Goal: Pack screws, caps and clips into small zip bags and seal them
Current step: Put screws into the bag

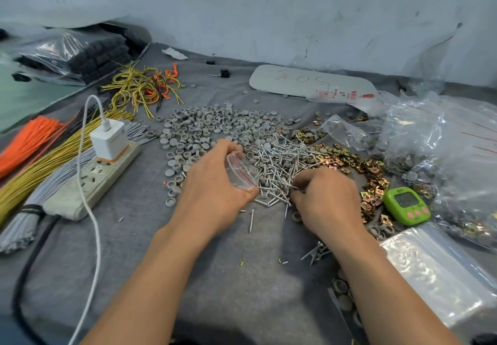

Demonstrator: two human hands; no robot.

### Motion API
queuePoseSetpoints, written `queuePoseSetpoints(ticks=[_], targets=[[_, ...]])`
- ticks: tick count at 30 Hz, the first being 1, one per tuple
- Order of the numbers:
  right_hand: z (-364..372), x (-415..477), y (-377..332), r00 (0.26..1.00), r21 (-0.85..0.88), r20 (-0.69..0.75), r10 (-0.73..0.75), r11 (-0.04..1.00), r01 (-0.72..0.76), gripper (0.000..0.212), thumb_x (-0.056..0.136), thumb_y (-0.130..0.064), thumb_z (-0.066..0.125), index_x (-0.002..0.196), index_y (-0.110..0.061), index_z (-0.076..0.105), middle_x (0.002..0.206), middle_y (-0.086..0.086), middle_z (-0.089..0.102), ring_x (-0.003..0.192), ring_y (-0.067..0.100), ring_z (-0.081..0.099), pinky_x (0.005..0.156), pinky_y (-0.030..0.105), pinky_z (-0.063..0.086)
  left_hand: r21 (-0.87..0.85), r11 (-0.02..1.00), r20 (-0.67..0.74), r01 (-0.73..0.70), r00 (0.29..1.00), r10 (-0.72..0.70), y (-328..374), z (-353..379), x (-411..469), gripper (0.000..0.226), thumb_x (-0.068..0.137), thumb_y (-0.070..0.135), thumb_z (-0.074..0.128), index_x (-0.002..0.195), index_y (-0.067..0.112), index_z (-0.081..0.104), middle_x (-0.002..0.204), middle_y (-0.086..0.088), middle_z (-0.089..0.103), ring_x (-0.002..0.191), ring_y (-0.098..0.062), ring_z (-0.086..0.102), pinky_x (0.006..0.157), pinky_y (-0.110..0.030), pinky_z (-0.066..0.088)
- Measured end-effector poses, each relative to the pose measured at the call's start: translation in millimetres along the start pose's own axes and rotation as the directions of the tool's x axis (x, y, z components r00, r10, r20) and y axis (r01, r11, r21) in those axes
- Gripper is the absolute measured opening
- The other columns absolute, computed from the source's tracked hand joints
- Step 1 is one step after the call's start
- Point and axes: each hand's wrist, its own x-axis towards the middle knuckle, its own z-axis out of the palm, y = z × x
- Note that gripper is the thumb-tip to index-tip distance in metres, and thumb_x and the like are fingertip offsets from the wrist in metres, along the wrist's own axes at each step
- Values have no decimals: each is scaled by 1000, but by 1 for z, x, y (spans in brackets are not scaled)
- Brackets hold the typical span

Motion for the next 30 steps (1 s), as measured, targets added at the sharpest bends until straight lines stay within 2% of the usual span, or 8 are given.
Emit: queuePoseSetpoints(ticks=[6, 11, 13, 16, 21, 25, 28, 30], targets=[[2, 0, 6, 991, 180, -130, -18, 983, 41, 18, 93, -27, 73, 77, -25, 79, 61, -14, 64, 66, 16, 60, 96, 45, 51, 52, 999, 35, -10, 999, 8, 1, 4, 0, 58, 68, 39, 89, 104, 48, 44, 94, 22, 58, 80, 13, 48, 61, -9, 30], [0, -2, 2, 969, 404, -234, -78, 899, 170, 16, 94, -31, 72, 81, -28, 81, 63, -21, 68, 68, 4, 66, 67, 25, 51, 86, 996, 53, -20, 998, 16, 1, 8, 1, 58, 67, 41, 89, 107, 48, 49, 99, 21, 57, 78, 4, 50, 64, -7, 27], [0, -5, -2, 944, 401, -280, -174, 872, 280, 7, 88, -28, 78, 84, -32, 83, 63, -30, 61, 78, 2, 62, 71, 18, 48, 92, 995, 48, -23, 999, 19, 0, 11, 1, 57, 66, 40, 88, 107, 46, 49, 98, 19, 59, 82, -4, 52, 64, -7, 27], [4, -10, -9, 894, 335, -350, -280, 854, 399, 13, 78, -25, 87, 88, -33, 84, 66, -30, 50, 81, 5, 40, 85, 36, 36, 91, 995, 47, -43, 998, 39, 1, 12, 2, 54, 67, 37, 85, 107, 43, 50, 98, 17, 60, 85, -9, 51, 63, -16, 34], [12, -16, -24, 853, 257, -254, -456, 818, 514, 10, 82, -20, 82, 80, -31, 81, 60, -17, 53, 74, 8, 39, 78, 37, 25, 27, 992, 143, -124, 983, 119, 9, 15, -2, 38, 72, 21, 73, 101, 40, 58, 91, 16, 65, 82, -7, 61, 67, -28, 49], [15, -15, -25, 863, 355, -251, -437, 788, 503, 11, 82, -21, 75, 77, -30, 79, 52, -21, 35, 83, -24, 38, 69, 24, 23, -13, 989, 137, -150, 979, 151, 11, 14, -4, 37, 72, 15, 70, 97, 39, 60, 84, 15, 66, 77, -6, 61, 65, -30, 50], [12, -14, -23, 876, 442, -202, -439, 757, 481, 12, 83, -27, 73, 90, -32, 81, 66, -36, 58, 76, -16, 50, 74, 11, 30, -20, 989, 106, -146, 983, 147, 10, 13, -5, 37, 72, 16, 71, 98, 40, 59, 84, 16, 67, 78, -6, 62, 68, -30, 52], [10, -13, -22, 883, 449, -238, -405, 760, 470, 14, 82, -19, 76, 87, -29, 83, 63, -22, 61, 72, -2, 54, 68, 4, 34, -27, 990, 88, -140, 986, 142, 11, 13, -4, 36, 71, 20, 73, 97, 41, 58, 83, 16, 67, 77, -5, 61, 67, -29, 51]])
